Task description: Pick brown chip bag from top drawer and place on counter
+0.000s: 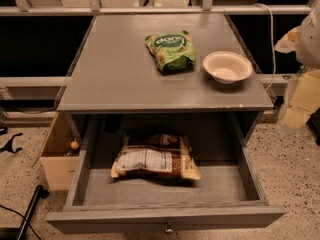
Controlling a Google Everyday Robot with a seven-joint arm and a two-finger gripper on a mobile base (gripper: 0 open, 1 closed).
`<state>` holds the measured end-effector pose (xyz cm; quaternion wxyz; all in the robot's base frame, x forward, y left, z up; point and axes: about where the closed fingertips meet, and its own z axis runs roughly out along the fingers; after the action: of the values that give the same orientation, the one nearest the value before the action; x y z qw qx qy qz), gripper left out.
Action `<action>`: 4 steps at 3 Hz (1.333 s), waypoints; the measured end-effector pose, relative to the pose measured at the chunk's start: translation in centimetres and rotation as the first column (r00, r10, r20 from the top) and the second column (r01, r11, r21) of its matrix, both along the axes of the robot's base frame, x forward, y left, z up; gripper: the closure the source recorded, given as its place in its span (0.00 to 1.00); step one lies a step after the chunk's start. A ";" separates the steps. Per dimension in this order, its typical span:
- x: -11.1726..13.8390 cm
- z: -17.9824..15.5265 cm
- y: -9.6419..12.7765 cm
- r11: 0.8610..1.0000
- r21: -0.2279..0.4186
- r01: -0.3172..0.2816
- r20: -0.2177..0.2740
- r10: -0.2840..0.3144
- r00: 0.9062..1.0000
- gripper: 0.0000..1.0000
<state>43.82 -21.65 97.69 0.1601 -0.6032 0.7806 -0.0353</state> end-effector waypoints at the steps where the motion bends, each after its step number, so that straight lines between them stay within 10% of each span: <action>1: 0.0 0.0 0.0 1.000 0.000 0.000 0.000 0.000 1.000 0.00; 4: -2.9 -5.8 2.9 0.989 0.144 0.012 -0.040 -0.006 0.999 0.00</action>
Offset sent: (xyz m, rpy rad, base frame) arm -0.0141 0.0060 -0.0310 0.0792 0.0546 -0.0121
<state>40.96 -18.73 91.91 0.1877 -0.5870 0.7868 0.0327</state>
